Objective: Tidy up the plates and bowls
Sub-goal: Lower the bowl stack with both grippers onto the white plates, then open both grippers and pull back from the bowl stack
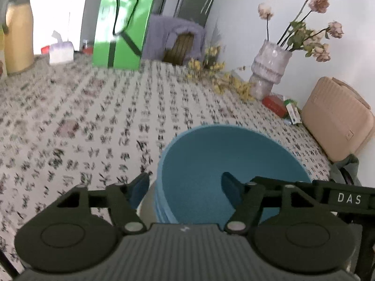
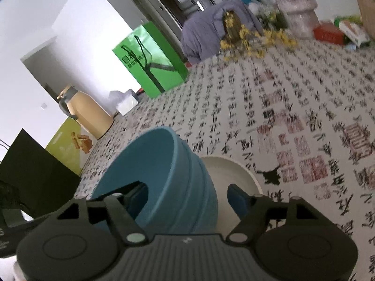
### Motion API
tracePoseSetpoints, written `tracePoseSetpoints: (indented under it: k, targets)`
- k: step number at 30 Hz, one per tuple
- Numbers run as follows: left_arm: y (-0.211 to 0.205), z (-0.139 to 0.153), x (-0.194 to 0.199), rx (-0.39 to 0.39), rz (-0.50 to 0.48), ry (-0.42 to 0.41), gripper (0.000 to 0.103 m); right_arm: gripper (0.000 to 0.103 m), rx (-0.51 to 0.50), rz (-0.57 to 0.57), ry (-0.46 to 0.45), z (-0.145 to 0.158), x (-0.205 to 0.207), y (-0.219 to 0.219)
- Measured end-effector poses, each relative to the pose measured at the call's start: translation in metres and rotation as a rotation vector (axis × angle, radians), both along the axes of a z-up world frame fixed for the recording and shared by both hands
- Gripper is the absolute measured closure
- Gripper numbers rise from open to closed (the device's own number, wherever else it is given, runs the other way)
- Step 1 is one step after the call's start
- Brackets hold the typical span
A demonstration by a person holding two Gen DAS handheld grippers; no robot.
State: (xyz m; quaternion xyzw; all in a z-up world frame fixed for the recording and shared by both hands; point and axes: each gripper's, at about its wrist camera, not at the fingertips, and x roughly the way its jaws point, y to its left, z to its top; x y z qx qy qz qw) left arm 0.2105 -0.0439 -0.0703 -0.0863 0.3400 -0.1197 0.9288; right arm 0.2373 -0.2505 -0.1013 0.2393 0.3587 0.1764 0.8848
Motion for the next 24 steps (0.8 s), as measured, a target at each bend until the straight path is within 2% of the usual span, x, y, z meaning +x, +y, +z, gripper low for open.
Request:
tracePoseSetpoints:
  k: [5,7,9,13,18,24]
  targets:
    - [0.006,0.005,-0.014,-0.005,0.019,-0.059,0.017,0.016,0.023,-0.001,-0.073,0.004,-0.013,-0.007]
    - [0.008,0.006,-0.02,0.004,0.028,-0.08,0.009,0.003,0.008,-0.013,-0.109,0.005,-0.019,-0.009]
    - [0.01,0.006,-0.03,0.024,0.045,-0.122,0.0,0.0,0.002,-0.034,-0.141,0.006,-0.027,-0.013]
    - [0.016,0.006,-0.05,0.053,0.091,-0.21,0.0,0.0,-0.04,-0.054,-0.237,0.009,-0.048,-0.015]
    - [0.025,0.004,-0.069,0.053,0.137,-0.266,0.0,0.0,-0.163,-0.094,-0.361,0.017,-0.074,-0.007]
    - [0.032,-0.001,-0.088,0.068,0.17,-0.301,0.0,0.0,-0.219,-0.112,-0.388,0.012,-0.093,-0.001]
